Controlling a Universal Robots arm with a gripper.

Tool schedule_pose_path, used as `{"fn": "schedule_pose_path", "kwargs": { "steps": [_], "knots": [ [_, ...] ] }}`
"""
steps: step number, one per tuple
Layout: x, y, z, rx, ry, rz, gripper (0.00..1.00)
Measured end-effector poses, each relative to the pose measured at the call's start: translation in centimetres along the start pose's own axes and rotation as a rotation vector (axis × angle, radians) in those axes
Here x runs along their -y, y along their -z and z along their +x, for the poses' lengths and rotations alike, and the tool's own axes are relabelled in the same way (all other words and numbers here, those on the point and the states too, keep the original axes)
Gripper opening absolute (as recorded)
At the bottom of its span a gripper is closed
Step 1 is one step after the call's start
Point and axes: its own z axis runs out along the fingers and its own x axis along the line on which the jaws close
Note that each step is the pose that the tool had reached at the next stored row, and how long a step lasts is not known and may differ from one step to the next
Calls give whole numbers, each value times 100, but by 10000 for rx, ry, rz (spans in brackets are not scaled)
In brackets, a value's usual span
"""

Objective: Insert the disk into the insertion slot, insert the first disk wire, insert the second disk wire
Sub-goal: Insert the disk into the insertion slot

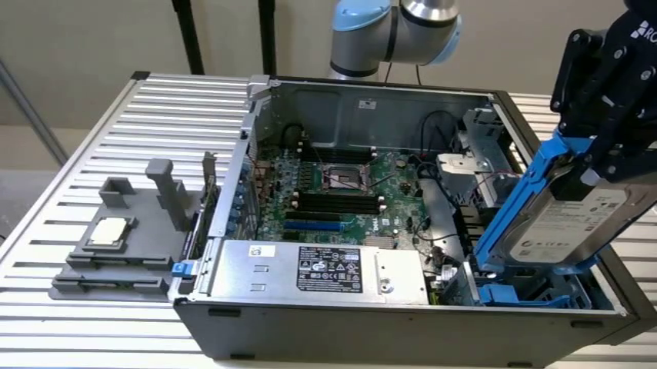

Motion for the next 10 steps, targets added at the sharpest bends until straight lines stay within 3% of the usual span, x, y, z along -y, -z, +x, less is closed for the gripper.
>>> {"fn": "schedule_pose_path", "kwargs": {
  "steps": [2,6,10],
  "knots": [
    [2,-2,32,50,1,-87,32],
    [24,-9,54,252,15,-121,32],
    [35,-14,74,282,24,-122,32]
  ]
}}
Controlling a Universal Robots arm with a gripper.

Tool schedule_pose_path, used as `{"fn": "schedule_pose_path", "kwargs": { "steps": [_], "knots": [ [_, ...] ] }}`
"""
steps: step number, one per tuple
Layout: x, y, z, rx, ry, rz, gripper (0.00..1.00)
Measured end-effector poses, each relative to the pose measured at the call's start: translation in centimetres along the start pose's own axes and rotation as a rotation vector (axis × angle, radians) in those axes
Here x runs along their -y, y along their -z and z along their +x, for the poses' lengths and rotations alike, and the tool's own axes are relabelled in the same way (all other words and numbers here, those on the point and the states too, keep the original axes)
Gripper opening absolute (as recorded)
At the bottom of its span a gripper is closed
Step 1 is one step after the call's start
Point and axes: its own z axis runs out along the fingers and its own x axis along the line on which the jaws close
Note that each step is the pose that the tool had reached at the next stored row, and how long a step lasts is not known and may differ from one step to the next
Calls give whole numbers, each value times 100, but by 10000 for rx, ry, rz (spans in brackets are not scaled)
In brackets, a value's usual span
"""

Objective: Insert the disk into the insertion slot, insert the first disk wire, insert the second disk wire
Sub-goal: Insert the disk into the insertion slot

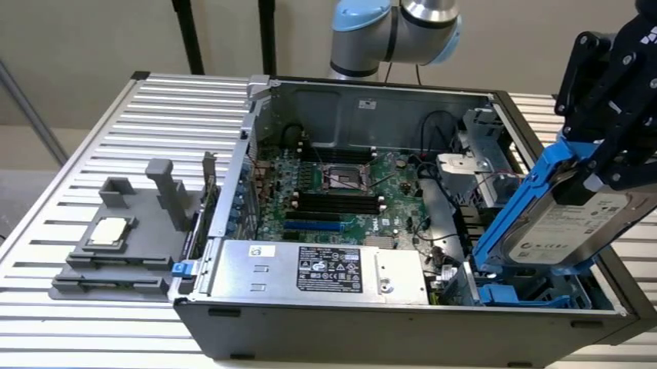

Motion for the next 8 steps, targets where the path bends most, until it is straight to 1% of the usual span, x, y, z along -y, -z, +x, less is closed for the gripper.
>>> {"fn": "schedule_pose_path", "kwargs": {
  "steps": [2,8],
  "knots": [
    [1,-15,10,10,2,5,32],
    [27,-71,21,13,54,5,32]
  ]
}}
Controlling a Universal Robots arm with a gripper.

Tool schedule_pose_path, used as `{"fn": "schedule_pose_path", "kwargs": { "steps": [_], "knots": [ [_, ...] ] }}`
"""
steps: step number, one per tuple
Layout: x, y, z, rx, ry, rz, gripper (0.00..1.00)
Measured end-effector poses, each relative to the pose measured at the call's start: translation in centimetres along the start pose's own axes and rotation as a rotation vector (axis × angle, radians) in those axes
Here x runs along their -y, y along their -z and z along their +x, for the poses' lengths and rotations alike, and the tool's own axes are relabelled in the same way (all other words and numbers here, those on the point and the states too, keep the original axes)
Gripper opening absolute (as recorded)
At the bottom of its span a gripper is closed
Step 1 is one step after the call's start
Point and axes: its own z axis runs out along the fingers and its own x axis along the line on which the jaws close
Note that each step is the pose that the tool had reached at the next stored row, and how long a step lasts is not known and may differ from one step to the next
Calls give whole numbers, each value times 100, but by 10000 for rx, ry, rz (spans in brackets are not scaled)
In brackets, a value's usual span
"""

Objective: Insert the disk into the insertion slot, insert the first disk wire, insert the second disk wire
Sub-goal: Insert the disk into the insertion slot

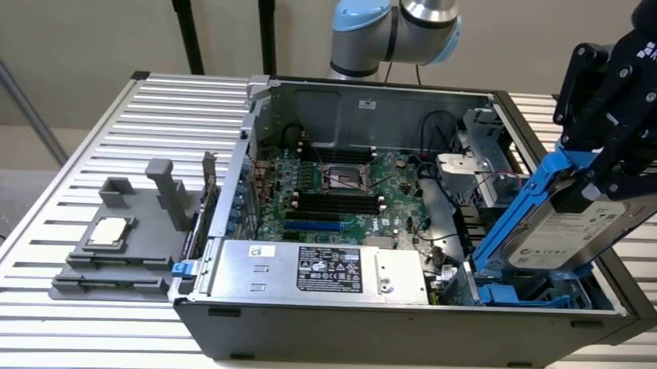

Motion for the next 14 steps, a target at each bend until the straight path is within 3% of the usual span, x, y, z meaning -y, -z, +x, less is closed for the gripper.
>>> {"fn": "schedule_pose_path", "kwargs": {
  "steps": [6,14],
  "knots": [
    [49,-21,1,31,177,-6,32],
    [51,-62,8,33,193,-6,32]
  ]
}}
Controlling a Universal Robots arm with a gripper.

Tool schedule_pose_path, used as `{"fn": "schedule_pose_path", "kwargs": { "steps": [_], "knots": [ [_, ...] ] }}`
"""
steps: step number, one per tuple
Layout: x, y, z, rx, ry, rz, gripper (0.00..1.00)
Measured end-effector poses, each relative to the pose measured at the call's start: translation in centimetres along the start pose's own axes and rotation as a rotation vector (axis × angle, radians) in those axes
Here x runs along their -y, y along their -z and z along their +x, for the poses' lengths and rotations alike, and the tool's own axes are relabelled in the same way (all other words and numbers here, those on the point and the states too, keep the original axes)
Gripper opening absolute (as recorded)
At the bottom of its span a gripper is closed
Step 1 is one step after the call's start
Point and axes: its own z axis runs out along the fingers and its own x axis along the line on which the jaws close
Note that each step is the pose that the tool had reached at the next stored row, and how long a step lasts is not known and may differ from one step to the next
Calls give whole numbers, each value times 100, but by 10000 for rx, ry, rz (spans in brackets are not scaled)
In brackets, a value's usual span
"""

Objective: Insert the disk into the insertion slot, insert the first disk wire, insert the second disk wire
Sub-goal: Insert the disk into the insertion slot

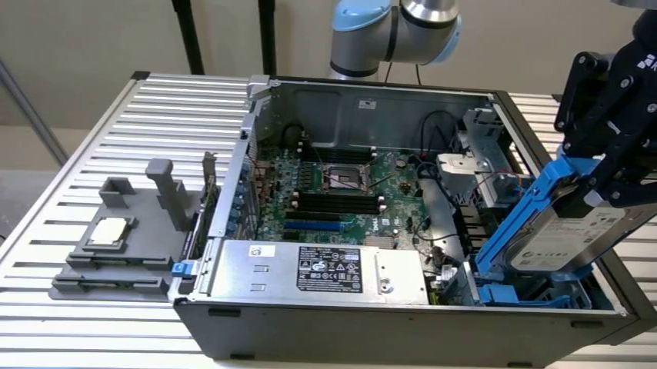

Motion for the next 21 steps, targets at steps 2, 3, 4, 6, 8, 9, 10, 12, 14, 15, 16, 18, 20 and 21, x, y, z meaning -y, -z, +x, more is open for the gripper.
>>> {"fn": "schedule_pose_path", "kwargs": {
  "steps": [2,3,4,6,8,9,10,12,14,15,16,18,20,21],
  "knots": [
    [0,-12,2,6,1,0,32],
    [0,-16,4,14,3,0,32],
    [0,-21,7,24,5,0,32],
    [0,-26,12,66,9,0,32],
    [0,-30,23,125,12,1,32],
    [1,-32,27,161,14,1,32],
    [1,-33,32,190,16,1,32],
    [1,-34,36,217,17,1,32],
    [0,-38,40,226,17,1,32],
    [1,-40,42,226,18,1,32],
    [1,-43,44,225,18,1,32],
    [1,-51,48,226,19,1,32],
    [1,-58,51,228,19,1,32],
    [1,-62,54,232,20,1,32]
  ]
}}
